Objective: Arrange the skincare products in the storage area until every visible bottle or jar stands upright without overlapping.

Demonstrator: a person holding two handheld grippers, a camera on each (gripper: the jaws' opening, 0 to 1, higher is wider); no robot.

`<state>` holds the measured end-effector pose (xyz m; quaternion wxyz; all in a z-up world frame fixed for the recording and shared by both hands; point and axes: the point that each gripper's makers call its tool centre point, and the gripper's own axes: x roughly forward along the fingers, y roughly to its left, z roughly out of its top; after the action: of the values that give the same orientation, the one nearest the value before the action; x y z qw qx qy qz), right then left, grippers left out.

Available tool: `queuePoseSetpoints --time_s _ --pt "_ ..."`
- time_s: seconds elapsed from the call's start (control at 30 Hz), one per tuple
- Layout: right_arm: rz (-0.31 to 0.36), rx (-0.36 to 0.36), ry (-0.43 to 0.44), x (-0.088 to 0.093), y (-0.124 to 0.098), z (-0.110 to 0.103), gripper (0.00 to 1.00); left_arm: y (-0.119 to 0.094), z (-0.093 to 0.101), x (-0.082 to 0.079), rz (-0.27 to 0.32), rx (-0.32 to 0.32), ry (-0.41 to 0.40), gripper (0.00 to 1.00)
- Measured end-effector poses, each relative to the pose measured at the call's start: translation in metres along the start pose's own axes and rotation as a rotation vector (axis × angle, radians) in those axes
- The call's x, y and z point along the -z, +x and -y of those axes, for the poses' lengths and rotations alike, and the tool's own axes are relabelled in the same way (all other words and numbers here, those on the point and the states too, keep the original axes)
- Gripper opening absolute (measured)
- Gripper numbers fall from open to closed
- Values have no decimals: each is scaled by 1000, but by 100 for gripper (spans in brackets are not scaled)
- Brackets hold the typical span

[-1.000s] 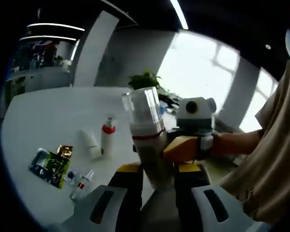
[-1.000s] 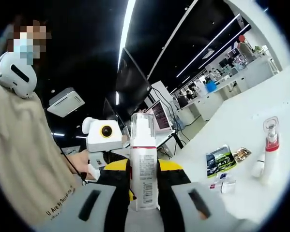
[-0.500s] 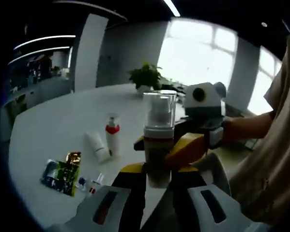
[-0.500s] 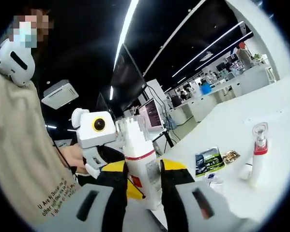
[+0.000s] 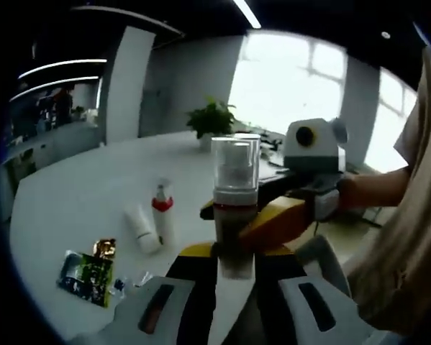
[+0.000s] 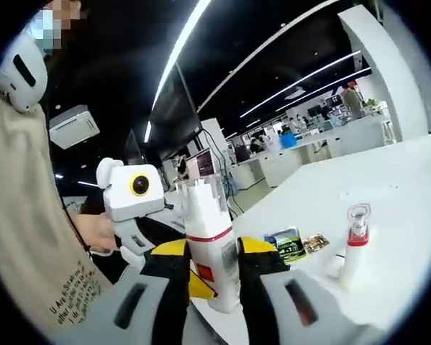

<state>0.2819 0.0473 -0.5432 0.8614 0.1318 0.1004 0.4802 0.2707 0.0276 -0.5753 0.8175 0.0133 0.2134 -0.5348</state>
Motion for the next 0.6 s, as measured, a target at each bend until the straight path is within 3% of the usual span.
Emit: queuePoseSetpoints --time_s 0.13,0.37,0.6 --pt "22 82 -58 -14 0 6 25 2 -5 -6 14 7 31 16" --pt "58 112 -99 -37 -4 8 23 7 -8 -7 0 30 75 16" --pt "44 143 -122 -38 -8 11 23 12 -7 -5 -19 69 109 16"
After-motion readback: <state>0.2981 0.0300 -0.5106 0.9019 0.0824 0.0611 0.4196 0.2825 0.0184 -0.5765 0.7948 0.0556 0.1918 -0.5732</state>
